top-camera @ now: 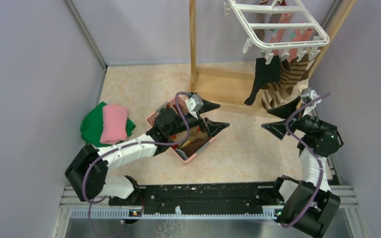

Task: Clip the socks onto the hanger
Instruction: Clamp the sock onto the hanger, then pick up the sock from the bin.

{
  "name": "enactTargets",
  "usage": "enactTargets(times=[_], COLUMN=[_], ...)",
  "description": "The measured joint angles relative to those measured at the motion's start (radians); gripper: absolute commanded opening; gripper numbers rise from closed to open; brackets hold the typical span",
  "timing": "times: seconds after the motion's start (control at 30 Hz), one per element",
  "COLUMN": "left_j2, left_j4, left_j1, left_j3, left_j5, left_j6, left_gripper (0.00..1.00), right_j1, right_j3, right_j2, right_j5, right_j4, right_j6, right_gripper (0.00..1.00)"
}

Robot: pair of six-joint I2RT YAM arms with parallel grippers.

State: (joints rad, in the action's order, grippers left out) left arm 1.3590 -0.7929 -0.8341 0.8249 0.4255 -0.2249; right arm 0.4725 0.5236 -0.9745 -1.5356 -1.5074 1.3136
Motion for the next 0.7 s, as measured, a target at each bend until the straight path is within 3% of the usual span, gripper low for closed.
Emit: enactTargets(times=[0.23,0.57,0.7], left_j2=[-0.082,-0.232,-0.233], left_j4=[0.095,0.184,0.275], left_j1=[0.024,0.051,0.074], left_j3=[-0.226,-0.303,-0.292], left_j5=[-0.082,-0.235,-0.299], left_j6=[0.072,0.104,0.092], left_gripper=[0.98,0.99,0.99], right_j1=[0.035,0.039,-0.031], right_j3=[-0.106,-0.142,-0.148], right_j2=[-0.002,-0.045,-0.048], right_j5=[-0.031,-0.03,-0.03], right_j4=[-0.003,0.005,0.114], right_j6=[-0.139,-0.185,-0.245], right_gripper=[0.81,0.81,0.83])
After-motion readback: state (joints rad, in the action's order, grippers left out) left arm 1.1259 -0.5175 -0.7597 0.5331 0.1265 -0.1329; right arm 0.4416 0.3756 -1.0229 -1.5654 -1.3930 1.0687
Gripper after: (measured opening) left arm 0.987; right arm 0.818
